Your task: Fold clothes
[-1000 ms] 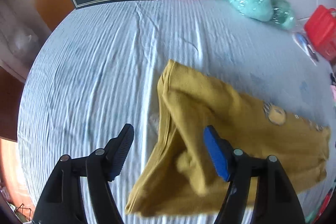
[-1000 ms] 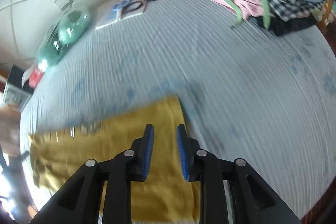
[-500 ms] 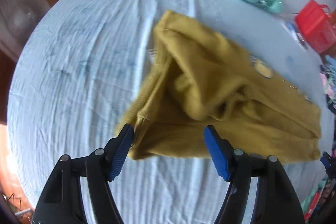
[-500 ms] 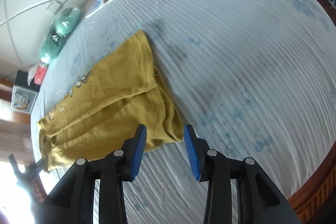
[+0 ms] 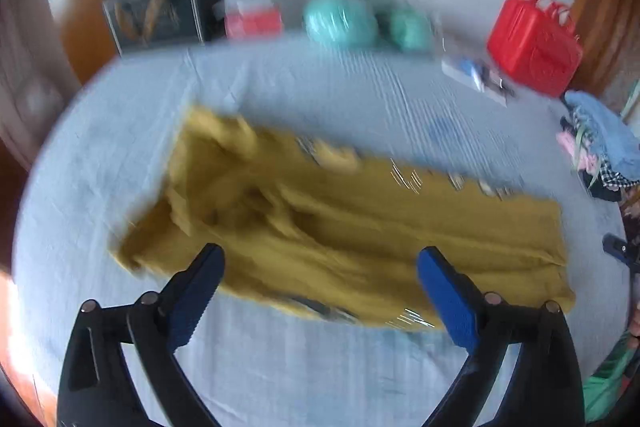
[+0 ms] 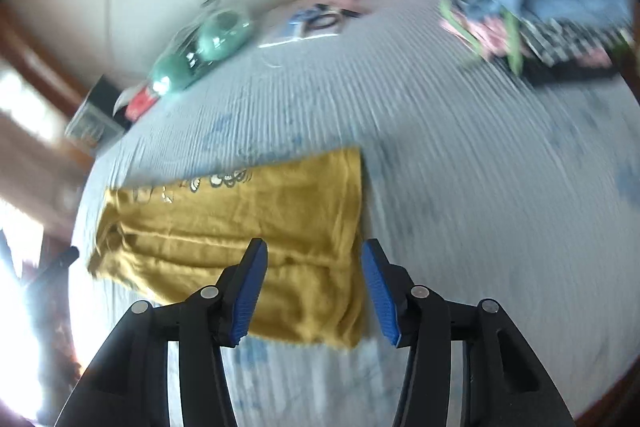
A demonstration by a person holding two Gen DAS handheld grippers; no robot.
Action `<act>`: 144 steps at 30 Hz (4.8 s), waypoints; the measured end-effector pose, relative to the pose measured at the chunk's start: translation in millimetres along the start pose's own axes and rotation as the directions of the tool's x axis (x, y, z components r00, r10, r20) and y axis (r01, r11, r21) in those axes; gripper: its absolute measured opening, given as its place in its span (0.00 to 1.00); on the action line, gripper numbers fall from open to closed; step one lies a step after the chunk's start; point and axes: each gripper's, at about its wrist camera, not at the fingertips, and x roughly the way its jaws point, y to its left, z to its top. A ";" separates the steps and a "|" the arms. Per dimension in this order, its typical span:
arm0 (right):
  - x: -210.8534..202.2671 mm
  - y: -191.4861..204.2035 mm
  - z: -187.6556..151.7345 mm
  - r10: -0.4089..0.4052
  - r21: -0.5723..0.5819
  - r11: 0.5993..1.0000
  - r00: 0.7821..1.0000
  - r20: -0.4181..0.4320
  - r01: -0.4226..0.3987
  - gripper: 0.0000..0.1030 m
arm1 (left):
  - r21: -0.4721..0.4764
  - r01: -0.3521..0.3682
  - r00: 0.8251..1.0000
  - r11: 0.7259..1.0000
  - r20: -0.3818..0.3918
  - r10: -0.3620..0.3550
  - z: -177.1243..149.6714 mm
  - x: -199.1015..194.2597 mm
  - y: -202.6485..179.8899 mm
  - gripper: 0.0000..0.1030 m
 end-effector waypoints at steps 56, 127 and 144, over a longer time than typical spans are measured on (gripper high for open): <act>74.9 54.3 121.9 0.345 -0.673 0.374 0.769 -0.538 -0.638 0.08 | -0.501 -0.263 0.962 0.825 -0.067 0.266 -55.1 -45.0 -222.0 0.17; 172.2 268.9 -30.5 -0.098 0.082 0.990 0.982 -0.161 0.113 0.44 | 0.220 0.132 0.973 0.967 -0.216 -0.083 43.2 106.5 213.2 0.82; 179.9 270.1 -24.1 -0.076 0.104 0.990 0.985 -0.152 0.092 0.22 | 0.194 0.203 0.952 0.960 -0.268 -0.147 49.1 98.6 221.8 0.21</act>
